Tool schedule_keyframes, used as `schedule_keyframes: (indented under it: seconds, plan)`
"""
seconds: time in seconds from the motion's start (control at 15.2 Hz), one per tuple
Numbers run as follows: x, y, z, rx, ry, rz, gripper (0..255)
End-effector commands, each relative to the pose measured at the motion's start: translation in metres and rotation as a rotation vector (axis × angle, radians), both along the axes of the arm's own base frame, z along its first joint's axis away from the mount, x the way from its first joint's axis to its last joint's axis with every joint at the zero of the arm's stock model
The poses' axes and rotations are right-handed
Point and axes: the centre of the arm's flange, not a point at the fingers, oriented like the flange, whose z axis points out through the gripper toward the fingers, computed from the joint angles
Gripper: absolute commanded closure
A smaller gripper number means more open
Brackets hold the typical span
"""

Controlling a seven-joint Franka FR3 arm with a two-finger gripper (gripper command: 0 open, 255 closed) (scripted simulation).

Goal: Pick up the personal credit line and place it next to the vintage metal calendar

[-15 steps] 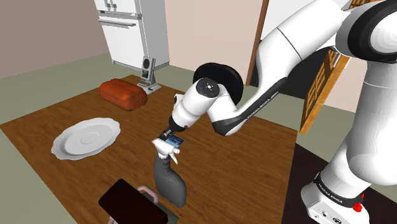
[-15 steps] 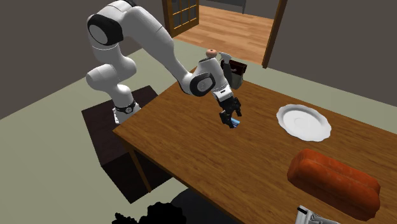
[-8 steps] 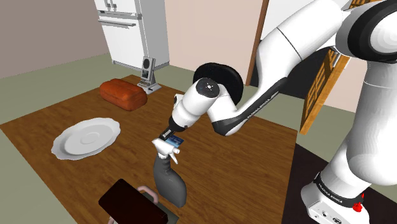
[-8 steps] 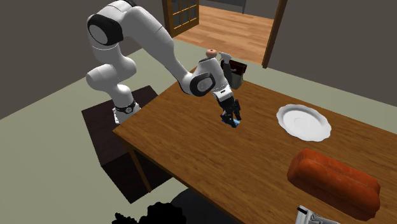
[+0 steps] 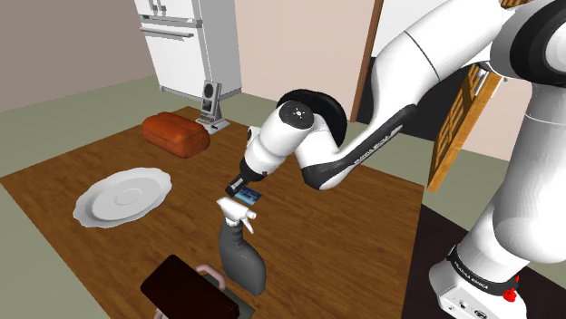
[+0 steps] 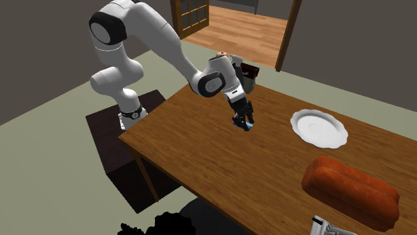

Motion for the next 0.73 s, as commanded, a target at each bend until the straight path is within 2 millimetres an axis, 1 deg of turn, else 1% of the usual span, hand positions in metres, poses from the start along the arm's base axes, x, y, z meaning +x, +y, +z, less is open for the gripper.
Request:
schedule_keyframes:
  seconds: [0.0, 0.66]
  plan:
    - [-0.001, 0.0, 0.01, 0.0, 0.001, 0.0, 255]
    - [-0.001, 0.0, 0.063, 0.0, 0.001, 0.0, 255]
